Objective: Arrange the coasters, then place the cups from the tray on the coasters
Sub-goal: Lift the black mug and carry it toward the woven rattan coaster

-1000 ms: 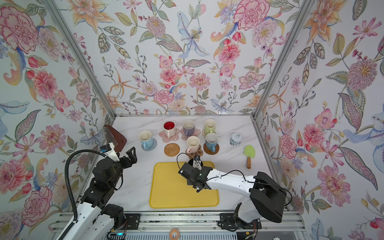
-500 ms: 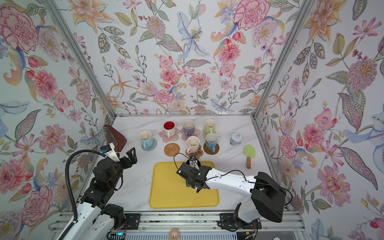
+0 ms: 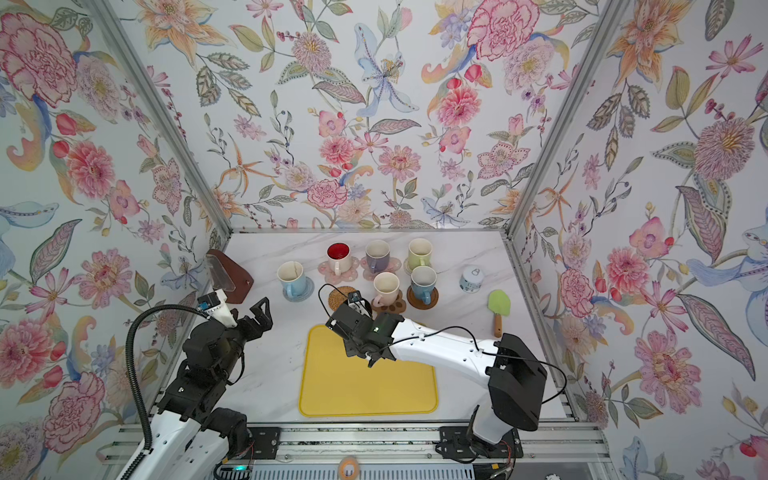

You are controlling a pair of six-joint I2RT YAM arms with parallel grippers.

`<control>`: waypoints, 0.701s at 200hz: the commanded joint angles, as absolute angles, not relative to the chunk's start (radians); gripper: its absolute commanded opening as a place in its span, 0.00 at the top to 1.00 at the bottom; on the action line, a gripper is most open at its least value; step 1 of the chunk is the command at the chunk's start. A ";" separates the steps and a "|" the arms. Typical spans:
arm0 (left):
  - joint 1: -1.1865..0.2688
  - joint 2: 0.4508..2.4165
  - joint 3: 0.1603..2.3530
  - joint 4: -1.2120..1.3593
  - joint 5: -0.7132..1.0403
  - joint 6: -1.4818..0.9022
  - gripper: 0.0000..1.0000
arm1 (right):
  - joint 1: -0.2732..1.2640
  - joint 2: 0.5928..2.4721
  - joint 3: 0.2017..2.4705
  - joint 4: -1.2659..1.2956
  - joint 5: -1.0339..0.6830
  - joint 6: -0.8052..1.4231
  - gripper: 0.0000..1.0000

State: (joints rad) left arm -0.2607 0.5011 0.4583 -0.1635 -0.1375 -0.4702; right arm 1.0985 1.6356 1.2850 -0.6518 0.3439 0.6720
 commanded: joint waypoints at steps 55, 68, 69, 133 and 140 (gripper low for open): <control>-0.252 0.477 0.444 -0.193 -0.138 -0.485 0.01 | 0.979 1.844 1.510 -0.564 0.307 0.509 1.00; -0.252 0.475 0.438 -0.189 -0.138 -0.486 0.01 | 0.969 1.881 1.544 -0.561 0.310 0.493 1.00; -0.252 0.475 0.439 -0.190 -0.138 -0.486 0.01 | 0.969 1.883 1.547 -0.561 0.309 0.492 1.00; -0.252 0.475 0.441 -0.190 -0.138 -0.485 0.01 | 0.933 2.001 1.661 -0.556 0.307 0.464 1.00; -0.253 0.474 0.440 -0.189 -0.137 -0.485 0.01 | 0.930 2.011 1.675 -0.556 0.307 0.462 1.00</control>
